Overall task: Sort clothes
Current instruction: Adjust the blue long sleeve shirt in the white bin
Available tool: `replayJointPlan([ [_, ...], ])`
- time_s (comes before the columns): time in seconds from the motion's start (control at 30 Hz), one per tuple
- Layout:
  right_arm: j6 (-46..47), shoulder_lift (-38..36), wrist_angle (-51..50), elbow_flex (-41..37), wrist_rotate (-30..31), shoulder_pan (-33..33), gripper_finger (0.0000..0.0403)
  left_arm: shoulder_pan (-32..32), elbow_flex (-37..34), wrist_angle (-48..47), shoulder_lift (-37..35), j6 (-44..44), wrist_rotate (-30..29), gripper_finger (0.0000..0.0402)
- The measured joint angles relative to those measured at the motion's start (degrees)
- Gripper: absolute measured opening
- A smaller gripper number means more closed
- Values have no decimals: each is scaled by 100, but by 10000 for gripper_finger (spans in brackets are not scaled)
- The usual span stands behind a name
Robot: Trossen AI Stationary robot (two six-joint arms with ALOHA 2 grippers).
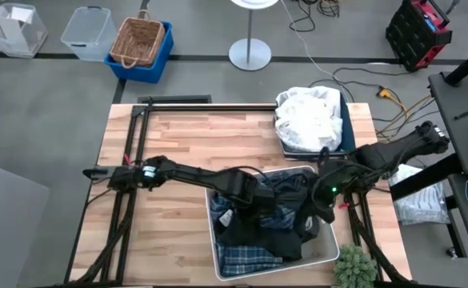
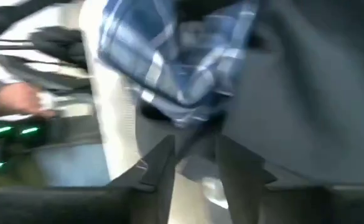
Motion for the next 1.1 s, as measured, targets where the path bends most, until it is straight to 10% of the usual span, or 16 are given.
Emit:
replayJointPlan([
  [0.33, -494, 86, -2408, 868, 2092, 41, 158, 340, -99, -371, 352, 1515, 122, 0],
  [0.57, -370, 47, -2563, 856, 2355, 41, 160, 644, -151, -681, 191, 2185, 232, 0],
  [0.83, -438, -209, -2777, 874, 2353, 41, 138, 583, 37, -443, -449, 1349, 496, 6],
  [1.1, -981, -498, -2914, 1368, 2386, -214, 146, 290, 41, -382, -932, -305, -185, 102],
])
